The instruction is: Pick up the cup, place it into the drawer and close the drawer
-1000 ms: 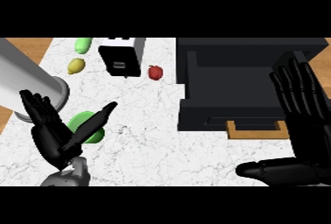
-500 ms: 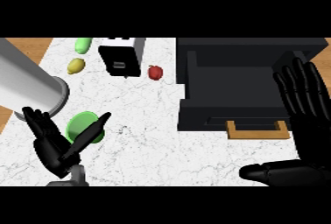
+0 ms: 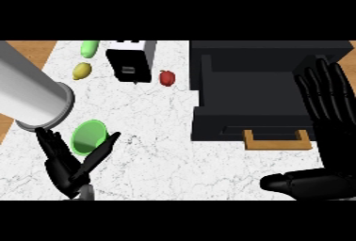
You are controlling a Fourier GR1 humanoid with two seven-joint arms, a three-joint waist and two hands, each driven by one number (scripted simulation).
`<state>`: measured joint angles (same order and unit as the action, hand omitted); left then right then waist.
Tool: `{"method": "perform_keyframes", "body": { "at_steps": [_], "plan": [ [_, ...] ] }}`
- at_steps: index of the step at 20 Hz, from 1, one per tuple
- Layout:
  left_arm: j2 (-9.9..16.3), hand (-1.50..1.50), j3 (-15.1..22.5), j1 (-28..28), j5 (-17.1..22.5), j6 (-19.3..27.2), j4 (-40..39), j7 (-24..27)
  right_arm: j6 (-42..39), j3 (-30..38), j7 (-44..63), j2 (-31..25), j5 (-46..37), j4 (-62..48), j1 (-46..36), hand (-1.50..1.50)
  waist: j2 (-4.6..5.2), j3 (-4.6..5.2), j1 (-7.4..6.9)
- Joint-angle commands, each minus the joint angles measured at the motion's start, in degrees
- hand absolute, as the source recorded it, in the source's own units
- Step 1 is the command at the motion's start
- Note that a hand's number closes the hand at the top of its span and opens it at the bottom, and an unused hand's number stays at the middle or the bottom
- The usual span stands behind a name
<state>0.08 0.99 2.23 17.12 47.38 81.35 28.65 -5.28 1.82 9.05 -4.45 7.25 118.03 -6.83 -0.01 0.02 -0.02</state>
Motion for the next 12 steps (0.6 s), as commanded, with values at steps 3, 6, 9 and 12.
{"method": "perform_keyframes", "body": {
  "at_steps": [3, 6, 9, 12],
  "plan": [
    [-0.08, -1.50, -0.93, -1.83, 8.28, -2.30, -9.70, 10.86, 0.16, -2.08, -0.24, 1.26, -1.29, 1.38, 1.85, -1.50, 0.02, 0.01, 0.07],
    [-0.08, -1.50, -2.10, -0.57, 7.19, -2.38, -7.16, 9.28, 0.77, 0.33, 4.27, -0.24, 0.77, 2.37, -1.37, -1.50, -0.01, -0.01, -0.03],
    [-0.07, -1.50, -4.69, -2.24, 10.62, -4.34, -12.67, 14.47, -0.61, -0.35, 1.67, -0.01, 0.03, 3.37, 2.10, -1.50, 0.00, 0.00, 0.05],
    [-0.07, -1.50, 0.53, -0.60, 14.80, -2.52, -13.61, 18.43, -2.18, -0.34, -1.53, 0.19, 0.34, 0.49, 2.90, -1.50, 0.00, 0.00, 0.05]
  ]
}}
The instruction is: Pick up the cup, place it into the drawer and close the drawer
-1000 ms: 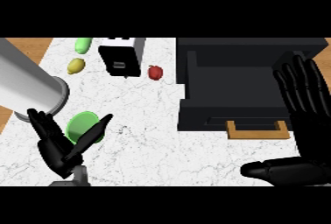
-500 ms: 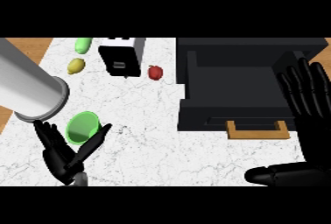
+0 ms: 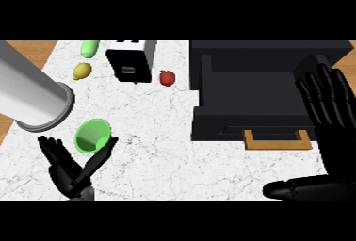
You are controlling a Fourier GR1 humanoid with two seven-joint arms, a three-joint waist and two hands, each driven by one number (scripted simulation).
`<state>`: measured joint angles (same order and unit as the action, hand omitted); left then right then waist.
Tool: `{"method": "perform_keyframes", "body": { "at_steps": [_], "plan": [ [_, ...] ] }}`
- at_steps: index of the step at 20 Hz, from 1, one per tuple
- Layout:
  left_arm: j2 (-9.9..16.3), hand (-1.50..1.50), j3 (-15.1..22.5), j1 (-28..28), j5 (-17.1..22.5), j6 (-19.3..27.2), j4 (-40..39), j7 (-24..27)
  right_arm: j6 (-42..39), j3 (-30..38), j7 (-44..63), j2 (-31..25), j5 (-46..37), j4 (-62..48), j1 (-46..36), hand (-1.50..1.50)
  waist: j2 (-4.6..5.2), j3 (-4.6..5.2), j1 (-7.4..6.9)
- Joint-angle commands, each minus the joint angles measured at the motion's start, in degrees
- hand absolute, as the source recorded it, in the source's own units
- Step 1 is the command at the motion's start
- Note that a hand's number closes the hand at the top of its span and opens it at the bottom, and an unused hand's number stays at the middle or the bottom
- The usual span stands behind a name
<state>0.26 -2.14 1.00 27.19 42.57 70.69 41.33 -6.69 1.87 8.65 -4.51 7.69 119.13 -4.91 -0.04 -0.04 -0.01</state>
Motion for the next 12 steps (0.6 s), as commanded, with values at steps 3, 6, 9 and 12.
{"method": "perform_keyframes", "body": {
  "at_steps": [3, 6, 9, 12],
  "plan": [
    [0.72, -1.50, -4.30, -2.63, 2.07, -3.85, -7.66, 2.84, -0.82, 1.76, 4.26, -1.44, 2.98, 5.08, 1.31, -1.50, 0.02, 0.05, 0.18],
    [-0.12, -1.50, -7.15, -5.06, 3.19, -5.84, -13.98, 7.69, -0.81, 0.80, 1.61, -0.92, 0.50, 0.89, -0.37, -1.50, 0.06, 0.05, 0.09],
    [1.42, -1.50, -7.33, -4.61, 3.40, -10.91, -16.35, 7.92, -1.06, 0.73, 2.07, -0.82, 1.23, -0.19, -1.41, -1.50, 0.06, 0.06, 0.06],
    [-0.23, -1.50, -6.26, -6.57, 5.70, -9.51, -19.57, 11.92, 1.61, -2.36, 4.21, 1.25, -1.50, 3.65, -0.62, -1.50, 0.04, 0.06, 0.09]
  ]
}}
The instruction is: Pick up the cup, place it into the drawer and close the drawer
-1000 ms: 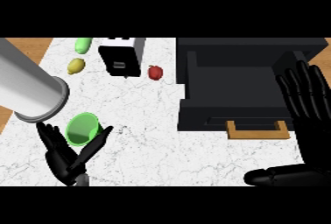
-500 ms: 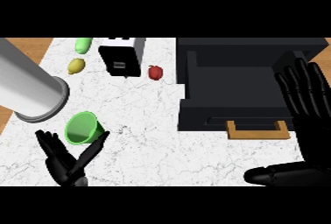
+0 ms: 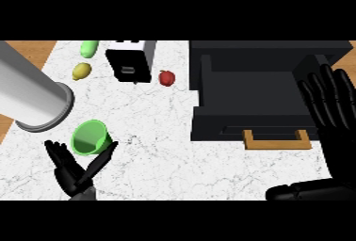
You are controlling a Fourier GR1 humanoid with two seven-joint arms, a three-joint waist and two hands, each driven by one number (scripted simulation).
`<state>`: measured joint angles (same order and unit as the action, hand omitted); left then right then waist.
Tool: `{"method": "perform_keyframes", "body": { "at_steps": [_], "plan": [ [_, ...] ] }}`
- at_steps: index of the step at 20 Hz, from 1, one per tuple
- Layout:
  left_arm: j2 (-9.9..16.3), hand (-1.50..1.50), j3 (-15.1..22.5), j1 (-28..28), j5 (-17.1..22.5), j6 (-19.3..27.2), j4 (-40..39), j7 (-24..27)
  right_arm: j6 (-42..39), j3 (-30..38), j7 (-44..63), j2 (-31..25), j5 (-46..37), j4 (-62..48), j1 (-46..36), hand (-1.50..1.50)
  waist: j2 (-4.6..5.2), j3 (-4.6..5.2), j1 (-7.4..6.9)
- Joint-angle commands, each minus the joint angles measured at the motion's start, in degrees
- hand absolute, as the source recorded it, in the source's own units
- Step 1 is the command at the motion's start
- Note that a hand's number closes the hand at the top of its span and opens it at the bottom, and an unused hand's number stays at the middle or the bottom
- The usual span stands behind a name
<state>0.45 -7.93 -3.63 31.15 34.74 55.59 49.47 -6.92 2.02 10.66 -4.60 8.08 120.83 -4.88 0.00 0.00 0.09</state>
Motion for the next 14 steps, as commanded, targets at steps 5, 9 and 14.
{"method": "perform_keyframes", "body": {
  "at_steps": [5, 9, 14],
  "plan": [
    [-0.43, -1.50, 1.41, -4.03, 5.16, -2.24, -8.93, 9.14, 0.05, -0.41, -2.40, 1.22, -0.50, -0.63, 1.16, -1.50, 0.00, 0.01, 0.04],
    [1.22, -1.50, -4.84, -6.12, 3.73, -9.22, -13.48, 9.28, 0.17, 0.83, 2.00, -0.56, 0.39, 1.33, -0.58, -1.50, 0.01, 0.02, 0.06],
    [1.52, -1.50, -5.09, -8.61, 4.32, -10.15, -14.13, 7.12, -4.18, 4.88, -2.28, -2.08, 5.77, -1.44, 2.20, -1.50, 0.01, 0.00, 0.14]
  ]
}}
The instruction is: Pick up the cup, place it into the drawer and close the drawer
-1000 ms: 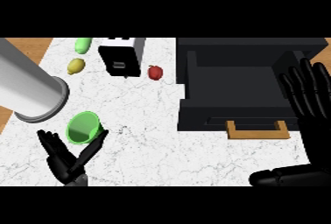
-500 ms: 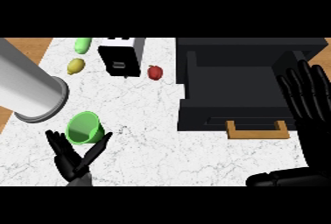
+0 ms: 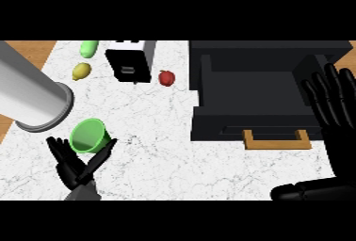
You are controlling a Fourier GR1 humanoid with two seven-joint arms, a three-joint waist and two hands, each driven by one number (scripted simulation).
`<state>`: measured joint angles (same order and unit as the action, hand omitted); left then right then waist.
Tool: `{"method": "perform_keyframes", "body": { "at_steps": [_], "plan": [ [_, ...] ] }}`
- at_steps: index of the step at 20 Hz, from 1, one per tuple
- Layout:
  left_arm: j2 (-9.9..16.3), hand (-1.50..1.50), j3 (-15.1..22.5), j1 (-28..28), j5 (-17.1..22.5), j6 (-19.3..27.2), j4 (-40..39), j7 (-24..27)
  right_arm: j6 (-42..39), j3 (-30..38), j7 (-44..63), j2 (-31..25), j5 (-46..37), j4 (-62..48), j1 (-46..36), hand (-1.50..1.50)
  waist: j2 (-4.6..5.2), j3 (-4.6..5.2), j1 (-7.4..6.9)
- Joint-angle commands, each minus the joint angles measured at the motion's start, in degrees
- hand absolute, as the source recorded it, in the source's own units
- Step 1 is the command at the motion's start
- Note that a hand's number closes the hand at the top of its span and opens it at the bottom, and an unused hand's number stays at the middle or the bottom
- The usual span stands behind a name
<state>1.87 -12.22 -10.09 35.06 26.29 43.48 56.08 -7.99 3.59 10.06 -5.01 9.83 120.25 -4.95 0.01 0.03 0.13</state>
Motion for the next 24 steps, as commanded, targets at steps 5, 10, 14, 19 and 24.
{"method": "perform_keyframes", "body": {
  "at_steps": [5, 10, 14, 19, 24],
  "plan": [
    [0.98, -1.50, -3.02, -2.52, 2.28, -10.47, -6.18, 4.24, 2.44, -2.43, 1.64, 1.37, -3.10, 1.55, -0.81, -1.50, 0.01, 0.00, 0.04],
    [1.36, -1.50, -3.36, -4.95, 2.41, -17.73, -11.16, 6.83, 1.77, -3.25, -1.63, 2.42, -3.92, -1.06, 0.76, -1.50, 0.09, 0.02, 0.18],
    [-0.71, 1.50, -1.90, -4.93, 1.38, -20.21, -10.27, 8.47, 0.54, -3.76, 0.53, 1.56, -2.67, 3.42, 3.46, -1.50, -0.03, 0.00, 0.19],
    [1.62, 1.50, -3.66, -9.94, 0.05, -17.22, -14.07, 11.19, 0.76, 1.46, 2.08, -0.89, 0.66, -0.59, -3.63, -1.50, 0.09, 0.01, 0.17],
    [5.00, 1.50, 5.85, -8.30, -7.97, -29.14, -14.47, 5.89, 1.59, -1.97, 0.87, 1.10, -2.52, -0.81, -1.95, -1.50, 0.09, 0.04, 0.37]
  ]
}}
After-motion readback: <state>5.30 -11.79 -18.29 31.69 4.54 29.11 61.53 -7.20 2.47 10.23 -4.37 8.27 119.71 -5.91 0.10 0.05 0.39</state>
